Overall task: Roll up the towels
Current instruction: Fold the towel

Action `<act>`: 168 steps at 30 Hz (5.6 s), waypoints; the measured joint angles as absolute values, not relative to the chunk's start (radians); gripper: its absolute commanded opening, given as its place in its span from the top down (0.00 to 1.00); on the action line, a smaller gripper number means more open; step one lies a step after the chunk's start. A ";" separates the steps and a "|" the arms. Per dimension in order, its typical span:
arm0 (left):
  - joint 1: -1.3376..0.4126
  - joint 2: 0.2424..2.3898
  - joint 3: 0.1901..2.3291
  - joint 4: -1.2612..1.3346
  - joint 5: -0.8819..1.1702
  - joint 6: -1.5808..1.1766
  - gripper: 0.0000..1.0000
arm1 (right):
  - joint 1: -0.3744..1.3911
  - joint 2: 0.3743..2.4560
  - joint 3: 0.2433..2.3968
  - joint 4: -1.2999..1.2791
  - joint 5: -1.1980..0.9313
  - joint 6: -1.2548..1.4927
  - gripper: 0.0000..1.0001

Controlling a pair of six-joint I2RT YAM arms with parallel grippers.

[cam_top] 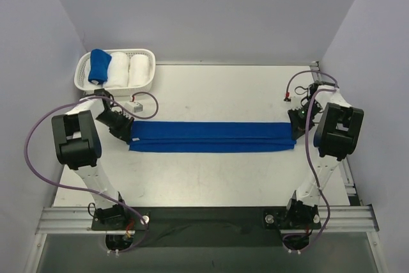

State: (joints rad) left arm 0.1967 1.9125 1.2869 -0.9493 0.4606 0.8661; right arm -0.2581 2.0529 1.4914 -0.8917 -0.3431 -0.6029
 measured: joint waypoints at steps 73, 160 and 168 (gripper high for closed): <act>-0.041 1.596 0.955 -0.778 0.578 1.054 0.45 | 0.197 1.935 1.341 -0.758 -0.215 -0.535 0.72; 0.030 1.533 0.932 -0.823 0.603 1.133 1.00 | 0.000 1.717 1.118 -0.754 -0.159 -0.878 0.89; 0.033 1.543 0.921 -0.844 0.604 1.144 1.00 | 0.010 1.716 1.110 -0.756 -0.185 -0.881 0.60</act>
State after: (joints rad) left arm 0.0326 1.5433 0.9207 -0.8436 0.6044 1.1439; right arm 0.0105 1.7161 1.1099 -0.7555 -0.1848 -0.8806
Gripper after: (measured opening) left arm 0.064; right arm 0.399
